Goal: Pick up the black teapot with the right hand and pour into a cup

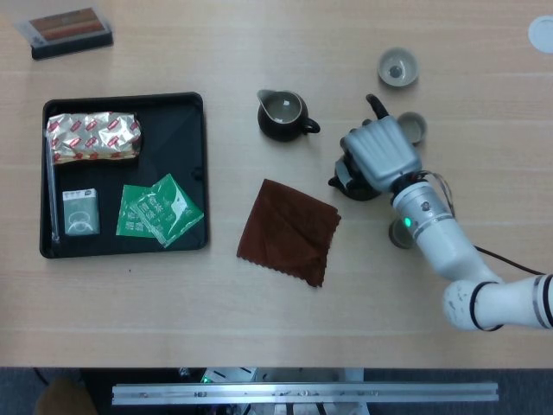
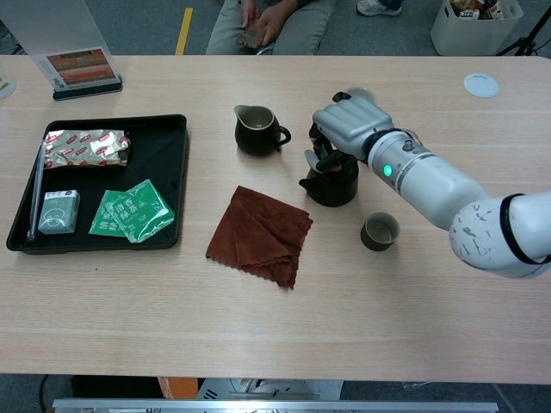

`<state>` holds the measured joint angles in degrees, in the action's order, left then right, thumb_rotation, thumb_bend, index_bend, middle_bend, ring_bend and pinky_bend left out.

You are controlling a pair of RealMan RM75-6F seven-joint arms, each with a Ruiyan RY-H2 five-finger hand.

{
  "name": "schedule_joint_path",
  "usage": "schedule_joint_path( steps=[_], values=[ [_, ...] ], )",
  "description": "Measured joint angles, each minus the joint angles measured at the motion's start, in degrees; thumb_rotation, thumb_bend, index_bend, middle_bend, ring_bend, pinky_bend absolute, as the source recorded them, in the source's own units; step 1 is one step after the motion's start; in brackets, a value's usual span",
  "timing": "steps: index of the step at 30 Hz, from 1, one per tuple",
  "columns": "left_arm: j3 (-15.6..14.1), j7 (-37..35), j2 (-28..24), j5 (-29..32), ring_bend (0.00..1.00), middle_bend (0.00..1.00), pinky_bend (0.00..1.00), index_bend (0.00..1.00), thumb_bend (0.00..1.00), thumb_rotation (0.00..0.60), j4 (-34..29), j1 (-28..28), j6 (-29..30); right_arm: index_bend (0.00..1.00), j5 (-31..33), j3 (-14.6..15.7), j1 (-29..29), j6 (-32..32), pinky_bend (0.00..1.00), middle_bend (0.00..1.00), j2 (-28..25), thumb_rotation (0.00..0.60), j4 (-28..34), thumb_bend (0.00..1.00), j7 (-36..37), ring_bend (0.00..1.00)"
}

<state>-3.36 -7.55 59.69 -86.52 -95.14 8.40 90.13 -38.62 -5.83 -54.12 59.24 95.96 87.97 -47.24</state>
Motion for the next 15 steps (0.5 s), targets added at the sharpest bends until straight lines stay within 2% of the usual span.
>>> schedule_joint_path(
  steps=[2, 7, 9, 13, 15],
  values=[
    [0.01, 0.06, 0.02, -0.04, 0.0, 0.0, 0.0, 0.0, 0.22, 0.6, -0.02, -0.05, -0.06, 0.51, -0.11, 0.03, 0.07, 0.03, 0.04, 0.44, -0.3, 0.306, 0.48, 0.48, -0.04, 0.31],
    [0.08, 0.11, 0.01, -0.08, 0.0, 0.0, 0.0, 0.0, 0.22, 0.6, -0.02, -0.11, -0.03, 0.31, -0.67, 0.02, 0.25, 0.26, 0.03, 0.28, -1.16, 0.307, 1.91, 0.47, 0.04, 0.16],
    [0.14, 0.14, -0.05, -0.11, 0.0, 0.0, 0.0, 0.0, 0.22, 0.6, -0.05, -0.13, 0.05, 0.25, -1.33, -0.05, 0.36, 0.53, 0.02, 0.25, -1.49, 0.306, 2.48, 0.47, 0.28, 0.13],
    [0.2, 0.18, -0.11, -0.17, 0.0, 0.0, 0.0, 0.0, 0.22, 0.6, -0.05, -0.21, 0.05, 0.21, -3.58, -0.21, 0.72, 1.76, 0.01, 0.21, -2.39, 0.309, 3.99, 0.47, 0.82, 0.11],
    [0.24, 0.18, -0.14, -0.24, 0.0, 0.0, 0.0, 0.0, 0.22, 0.6, -0.04, -0.3, 0.02, 0.21, -4.57, -0.32, 0.98, 2.53, 0.01, 0.21, -2.86, 0.33, 4.8, 0.47, 1.08, 0.11]
  ],
)
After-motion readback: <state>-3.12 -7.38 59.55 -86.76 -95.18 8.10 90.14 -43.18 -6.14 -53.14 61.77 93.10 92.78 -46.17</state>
